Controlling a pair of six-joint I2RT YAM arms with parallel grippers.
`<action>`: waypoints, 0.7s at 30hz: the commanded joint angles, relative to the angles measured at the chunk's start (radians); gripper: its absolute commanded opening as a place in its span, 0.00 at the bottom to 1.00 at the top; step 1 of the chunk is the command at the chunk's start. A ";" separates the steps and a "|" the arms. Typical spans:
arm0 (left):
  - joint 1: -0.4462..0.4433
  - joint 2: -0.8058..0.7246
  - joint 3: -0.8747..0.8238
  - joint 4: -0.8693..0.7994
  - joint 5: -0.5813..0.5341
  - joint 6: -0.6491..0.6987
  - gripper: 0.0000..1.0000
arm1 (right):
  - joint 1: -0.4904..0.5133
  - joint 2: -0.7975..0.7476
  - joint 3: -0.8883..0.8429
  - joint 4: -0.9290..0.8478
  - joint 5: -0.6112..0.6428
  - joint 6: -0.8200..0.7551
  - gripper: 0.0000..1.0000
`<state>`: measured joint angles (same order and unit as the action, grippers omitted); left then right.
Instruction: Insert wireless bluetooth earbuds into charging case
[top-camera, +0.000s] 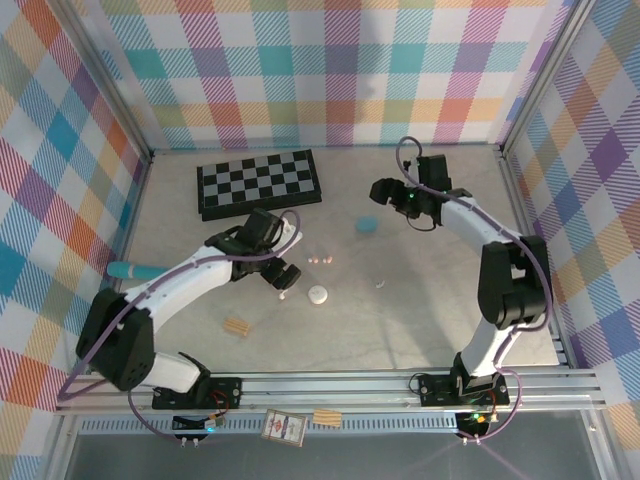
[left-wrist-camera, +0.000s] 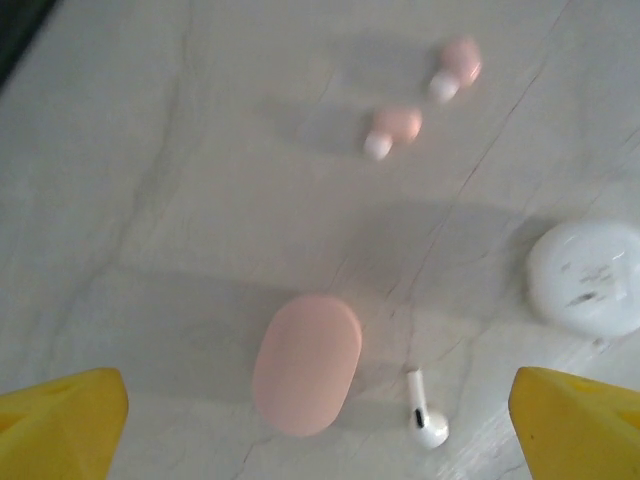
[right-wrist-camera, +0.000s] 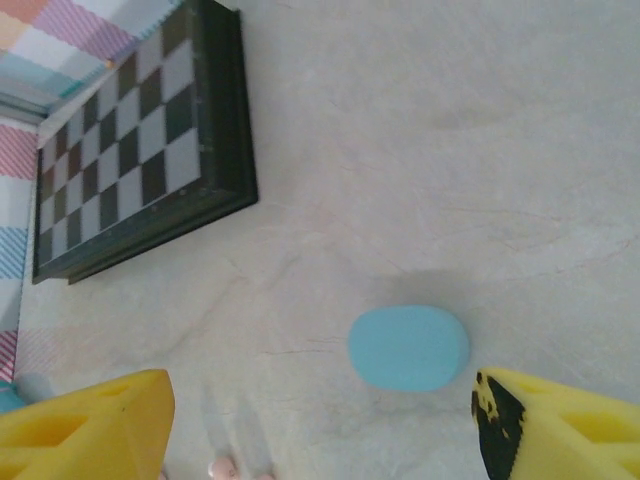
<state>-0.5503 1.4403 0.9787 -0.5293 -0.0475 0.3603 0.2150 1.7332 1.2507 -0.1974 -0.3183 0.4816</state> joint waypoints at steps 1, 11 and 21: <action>0.024 0.078 0.062 -0.176 -0.062 0.004 0.94 | -0.004 -0.029 -0.029 -0.065 -0.034 -0.065 0.78; 0.064 0.277 0.161 -0.220 -0.035 0.040 0.73 | -0.003 -0.093 -0.090 -0.064 -0.026 -0.054 0.79; 0.066 0.351 0.173 -0.220 0.012 0.061 0.61 | -0.005 -0.114 -0.122 -0.063 -0.007 -0.045 0.80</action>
<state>-0.4919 1.7779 1.1324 -0.7086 -0.0608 0.4076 0.2150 1.6405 1.1412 -0.2554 -0.3317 0.4469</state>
